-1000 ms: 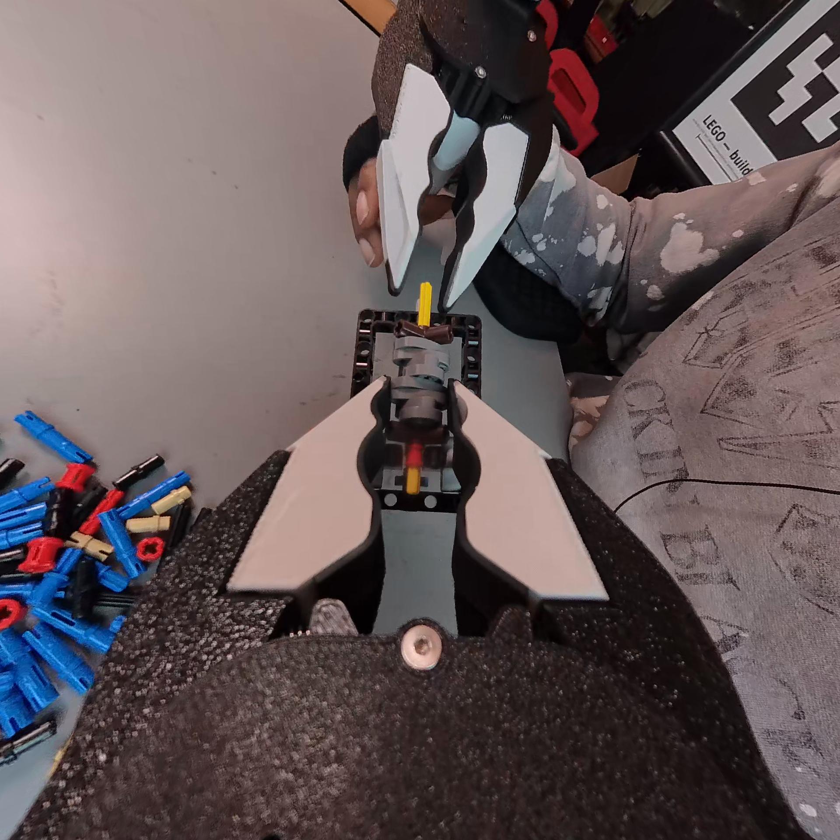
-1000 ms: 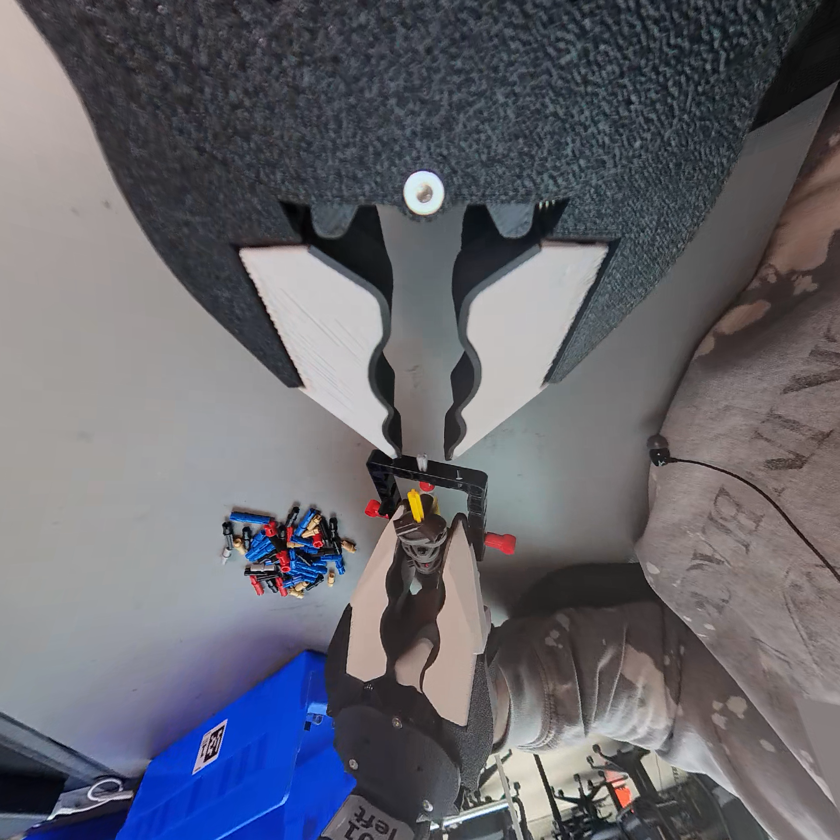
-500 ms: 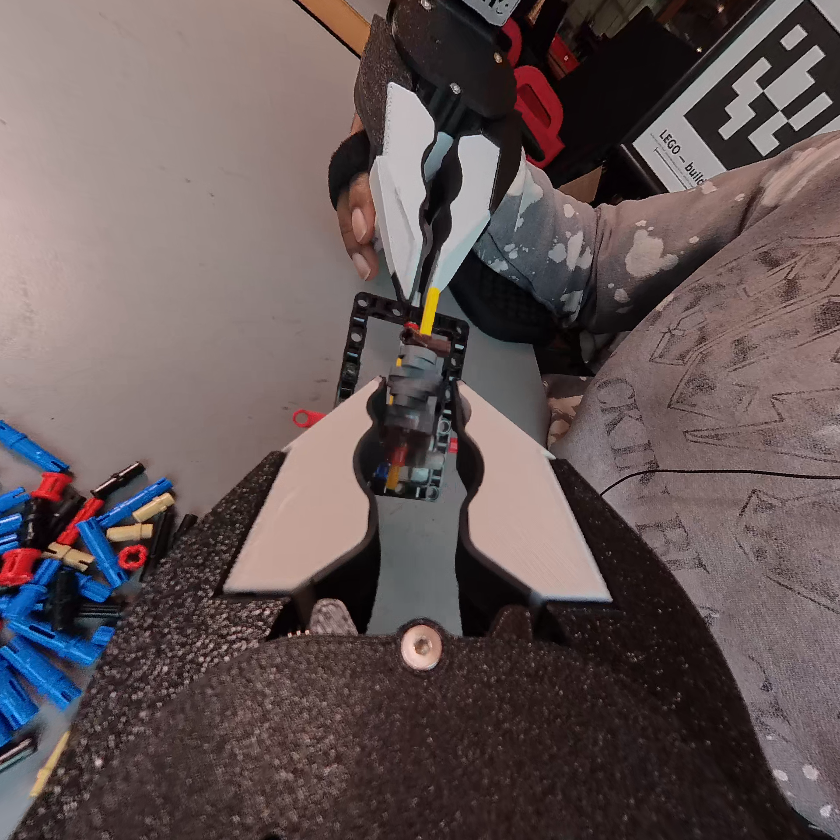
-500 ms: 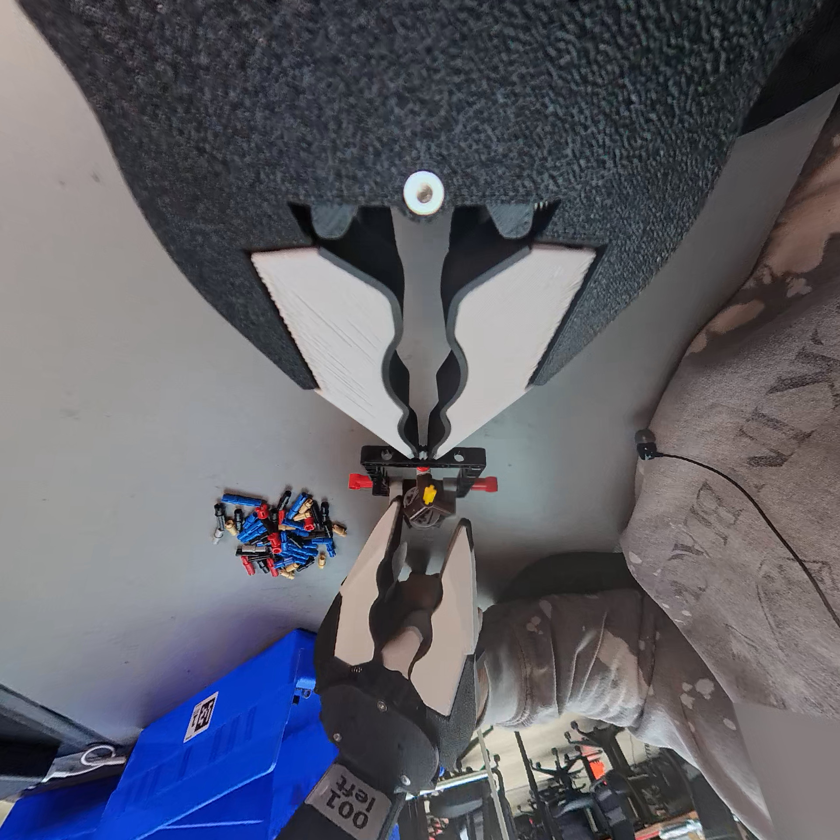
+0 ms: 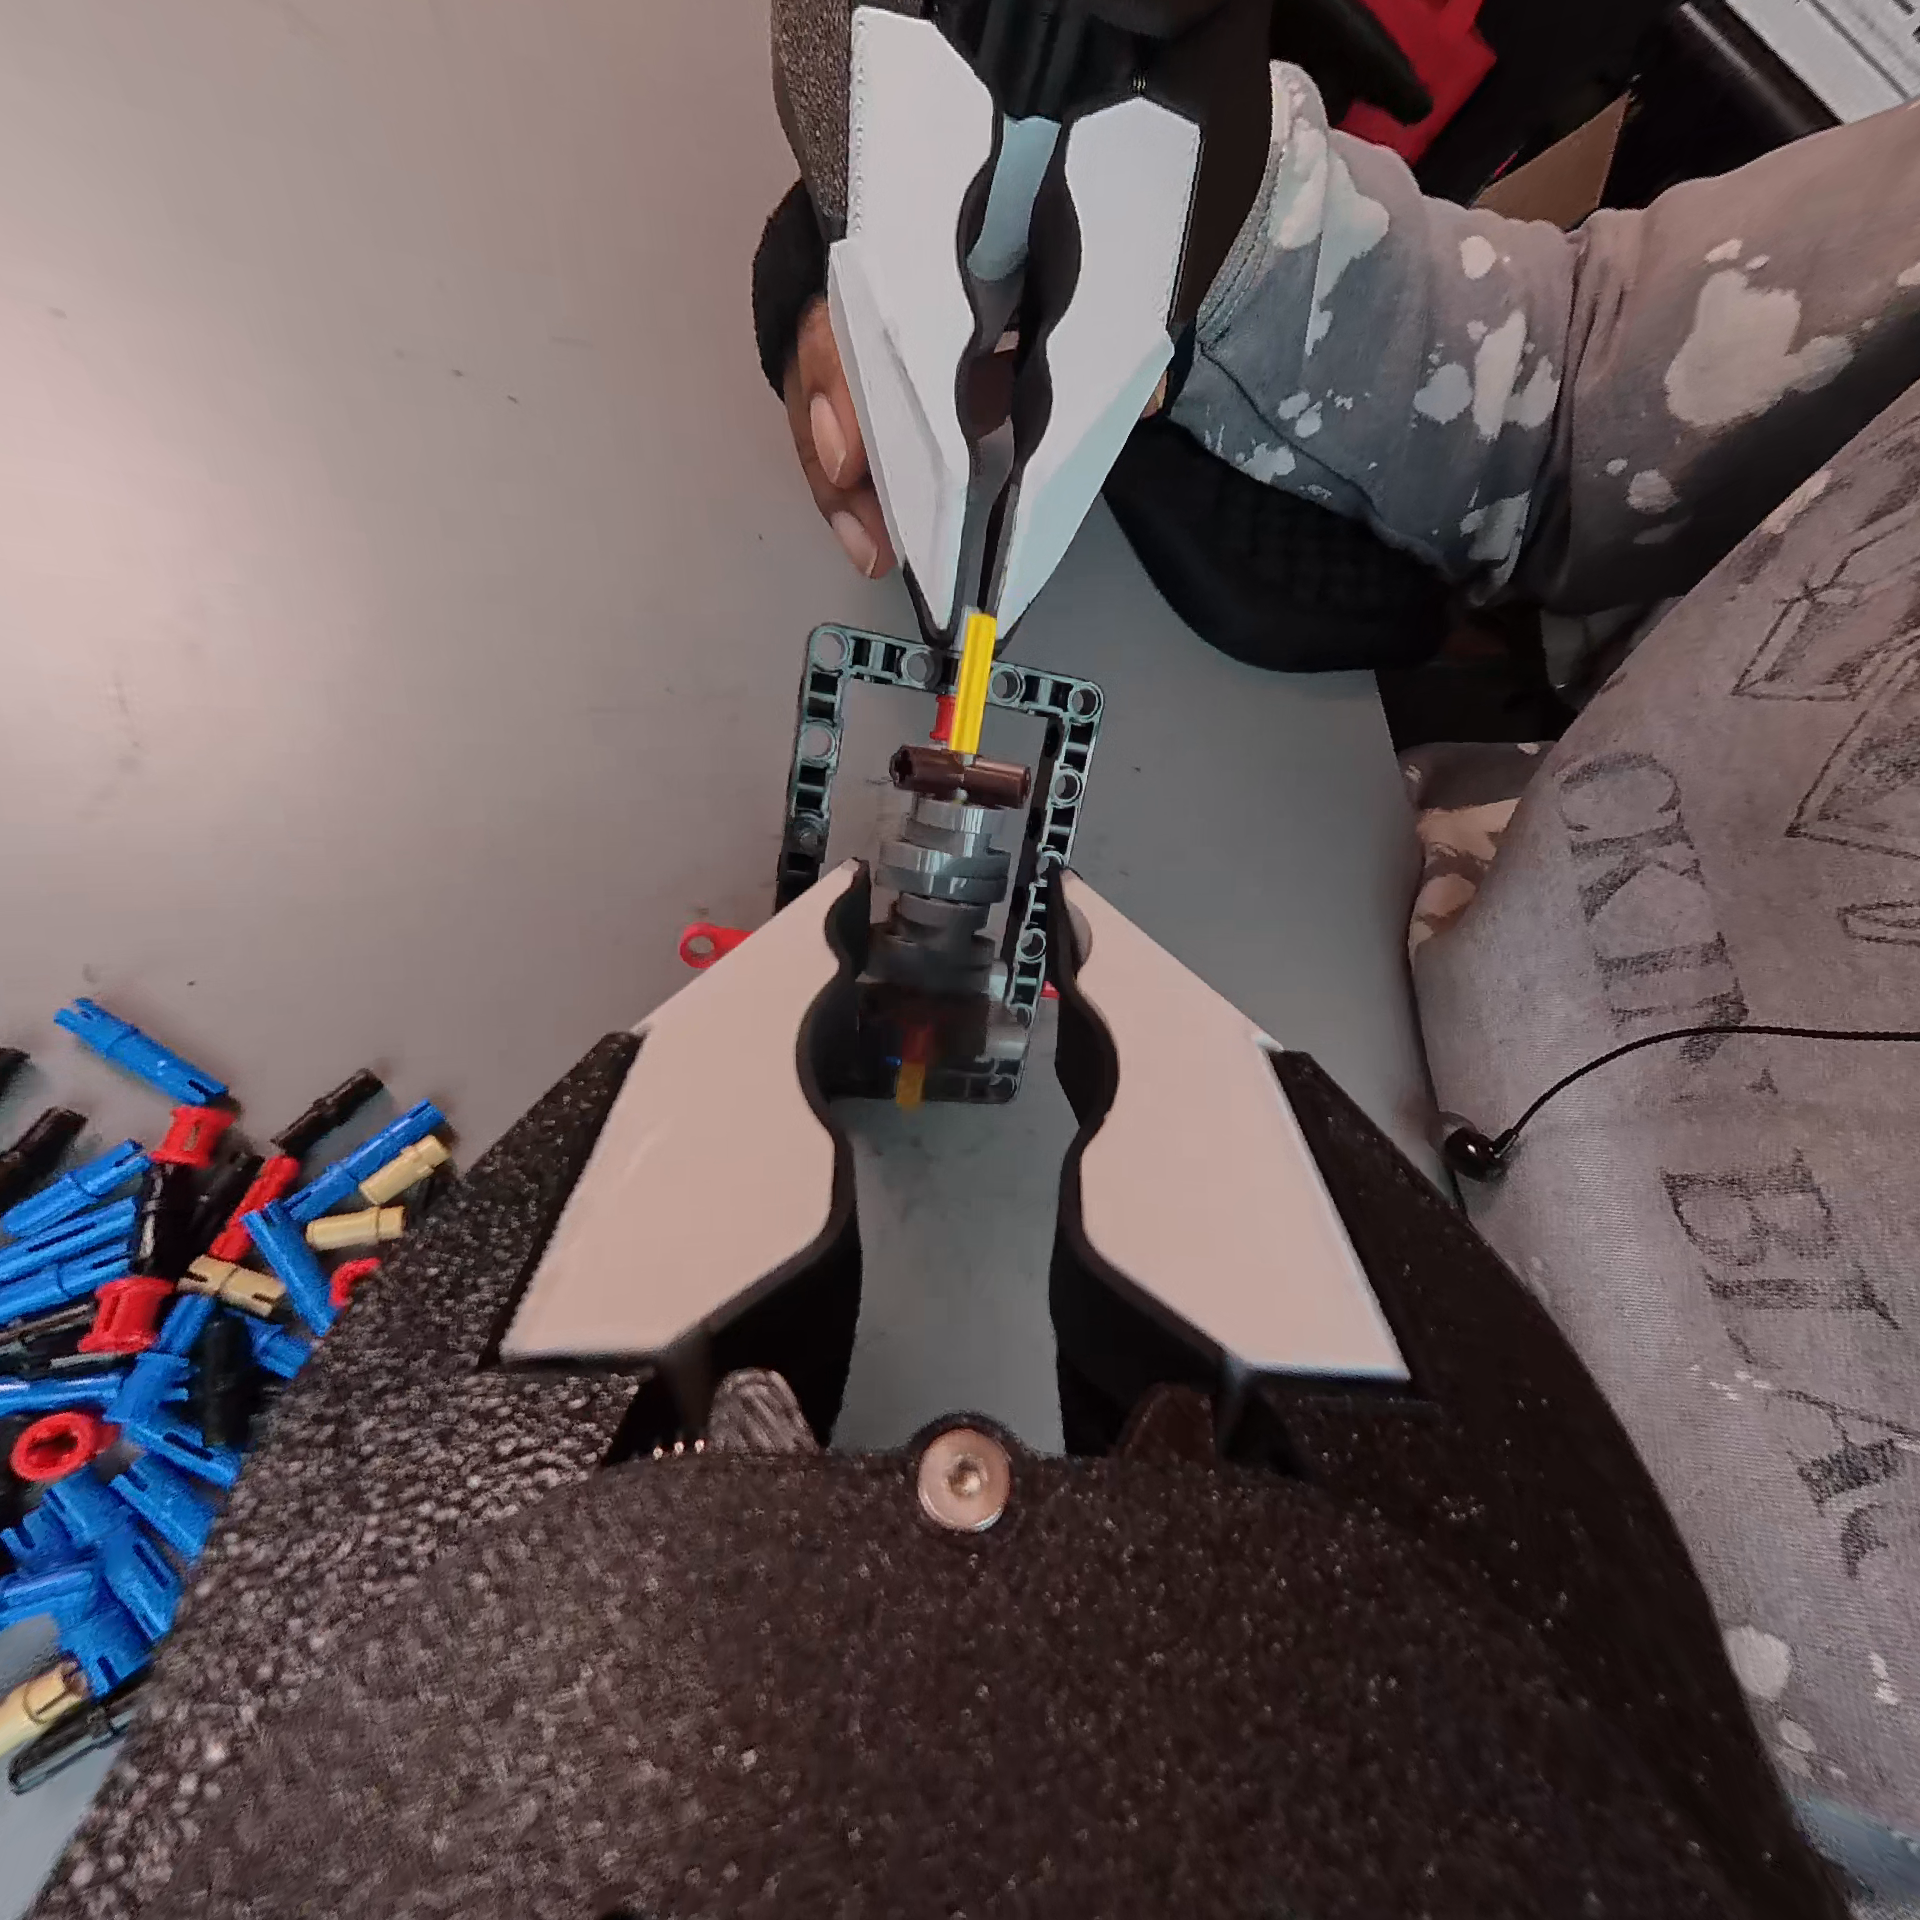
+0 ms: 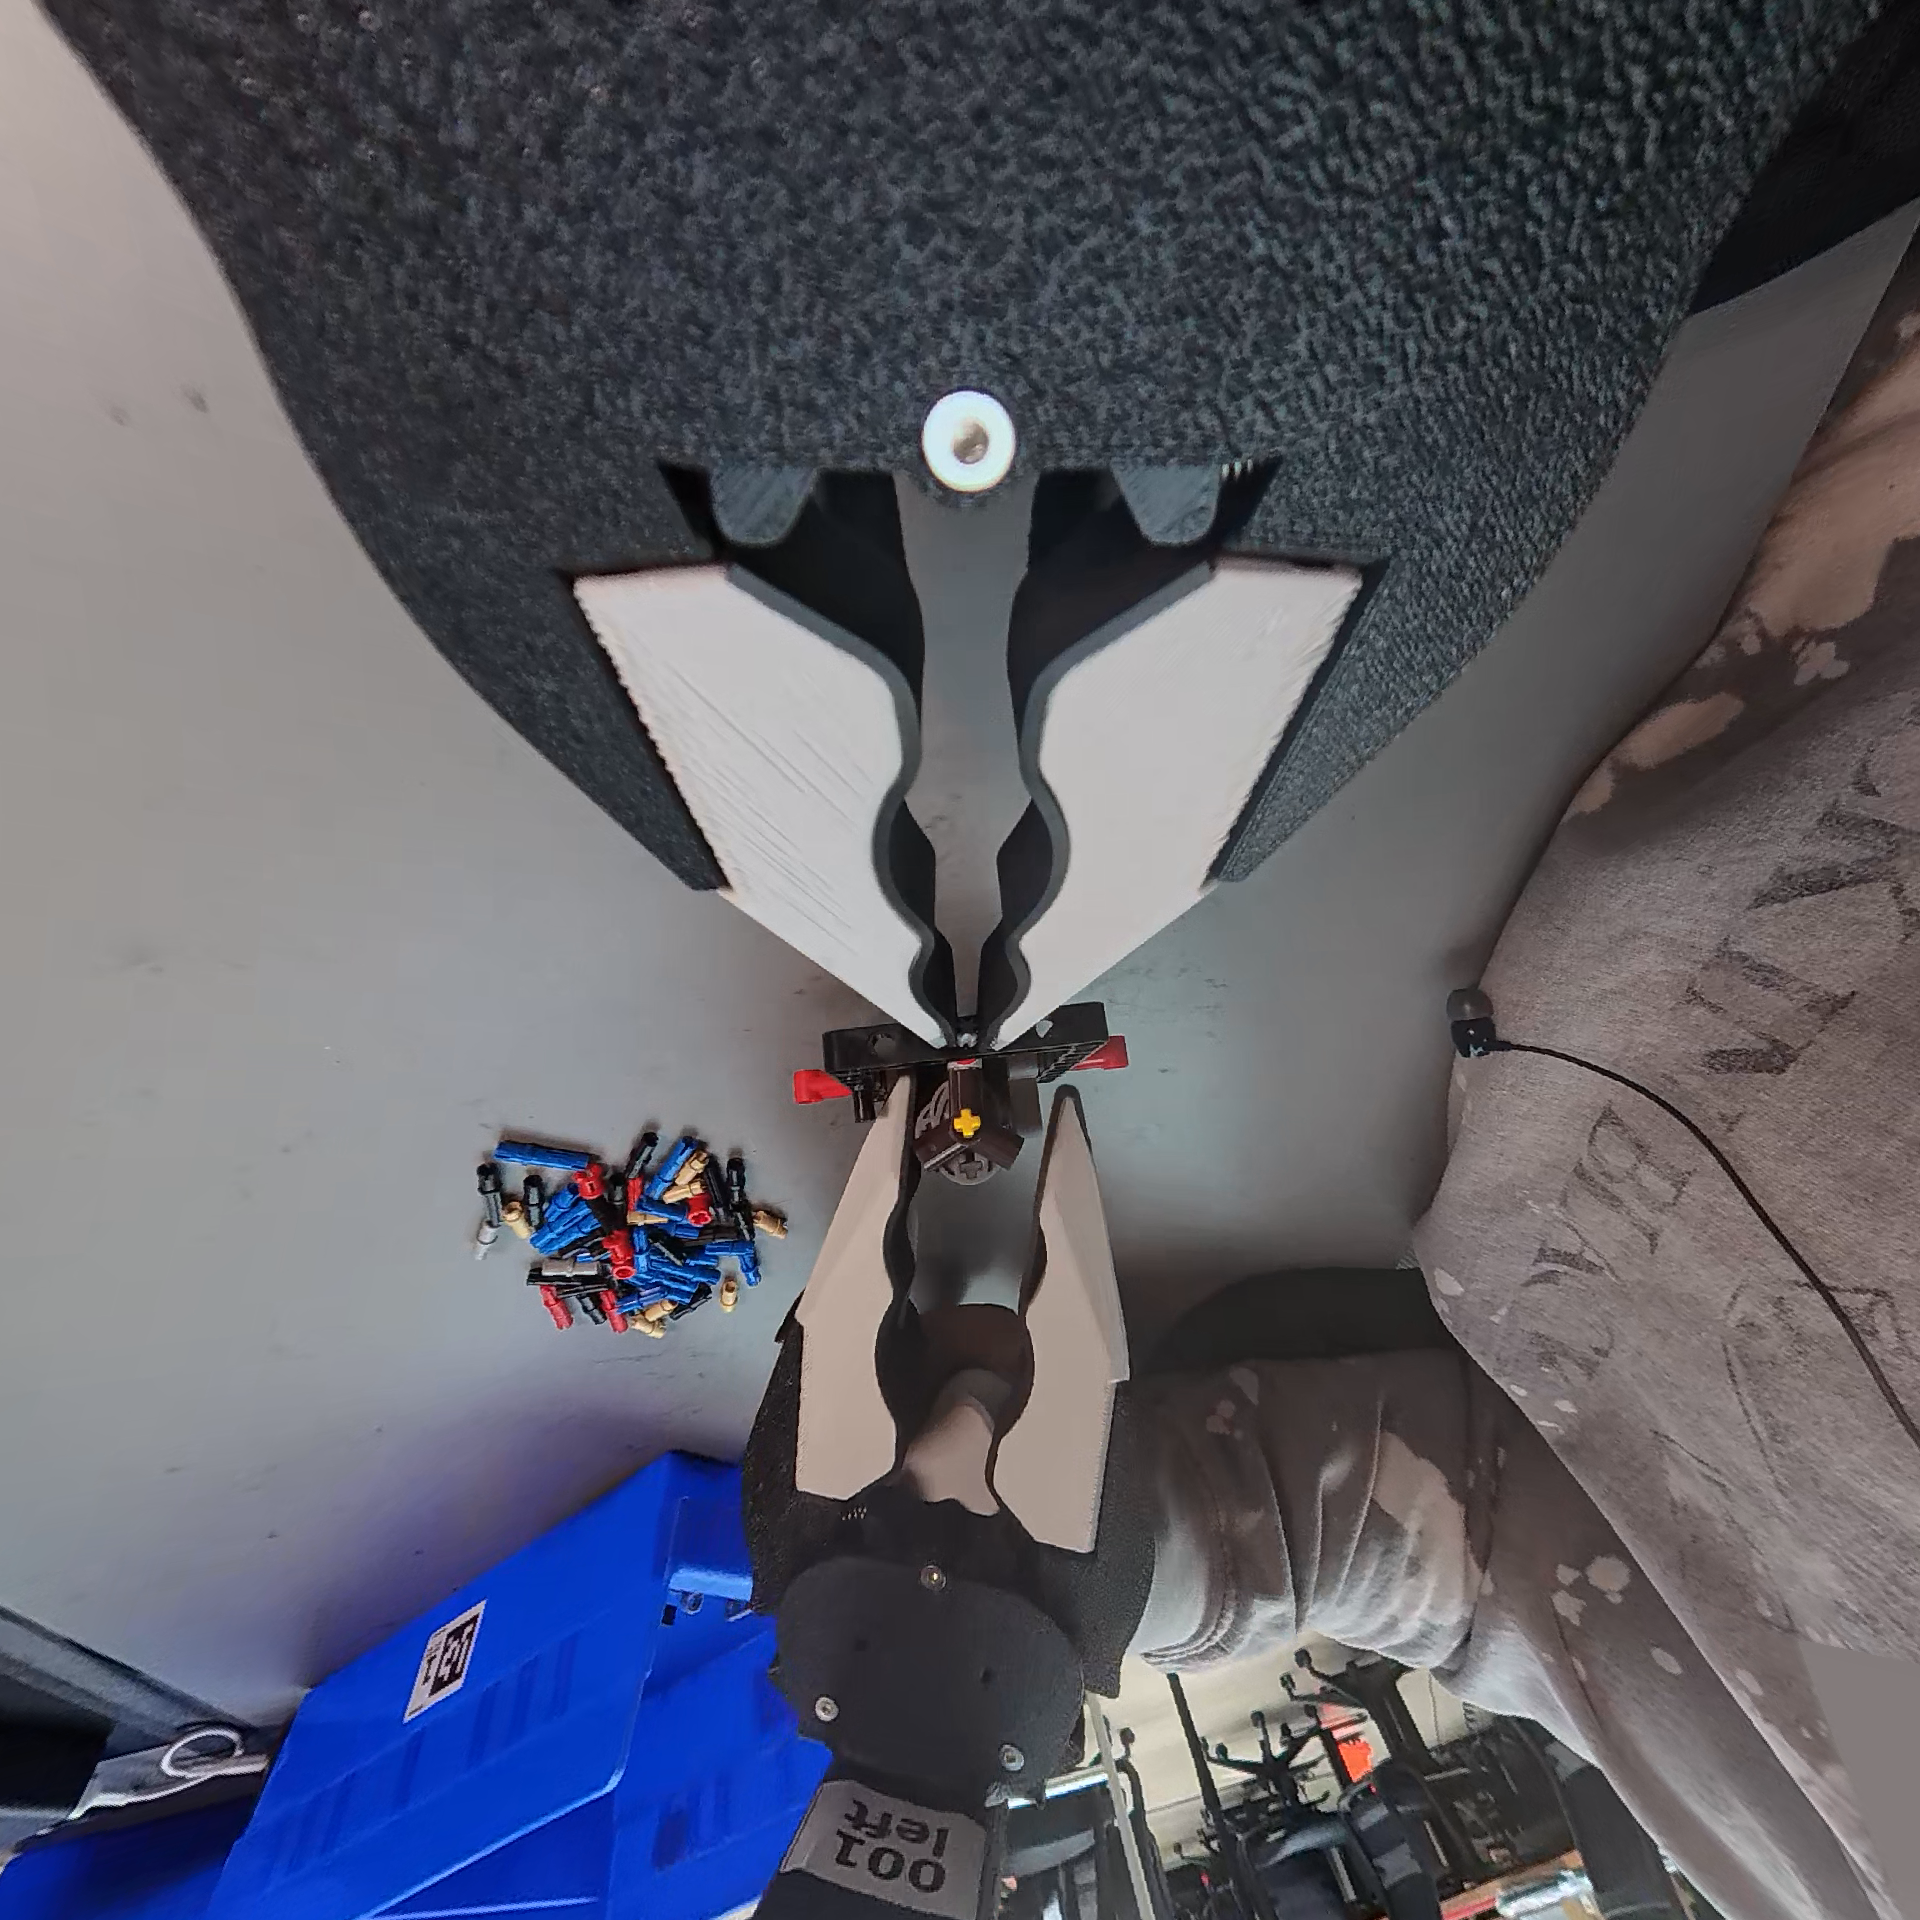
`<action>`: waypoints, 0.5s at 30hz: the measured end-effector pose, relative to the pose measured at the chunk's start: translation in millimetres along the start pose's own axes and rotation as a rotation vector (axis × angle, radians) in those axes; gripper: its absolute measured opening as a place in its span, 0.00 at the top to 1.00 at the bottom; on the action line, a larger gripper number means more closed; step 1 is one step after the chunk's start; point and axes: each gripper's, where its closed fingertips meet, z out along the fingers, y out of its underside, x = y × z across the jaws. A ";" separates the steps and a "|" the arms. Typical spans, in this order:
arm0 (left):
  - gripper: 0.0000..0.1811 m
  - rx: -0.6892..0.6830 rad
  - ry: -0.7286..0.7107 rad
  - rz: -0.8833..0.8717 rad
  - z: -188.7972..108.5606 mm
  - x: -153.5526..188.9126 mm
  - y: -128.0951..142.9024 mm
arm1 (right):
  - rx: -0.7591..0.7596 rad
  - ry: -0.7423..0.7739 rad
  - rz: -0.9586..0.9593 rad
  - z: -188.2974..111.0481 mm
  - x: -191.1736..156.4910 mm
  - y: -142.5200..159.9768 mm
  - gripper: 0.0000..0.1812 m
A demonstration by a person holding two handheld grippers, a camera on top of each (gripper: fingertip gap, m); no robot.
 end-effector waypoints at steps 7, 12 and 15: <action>0.87 -0.034 -0.046 0.064 7.6 1.5 2.3 | -0.016 0.004 -0.009 2.4 -0.8 2.5 0.98; 0.87 -0.021 -0.040 0.057 3.5 2.0 -0.5 | -0.057 0.017 -0.022 4.1 0.0 8.6 0.98; 0.87 -0.024 -0.045 0.049 2.3 0.0 0.2 | -0.087 0.032 -0.030 6.8 1.2 12.6 0.98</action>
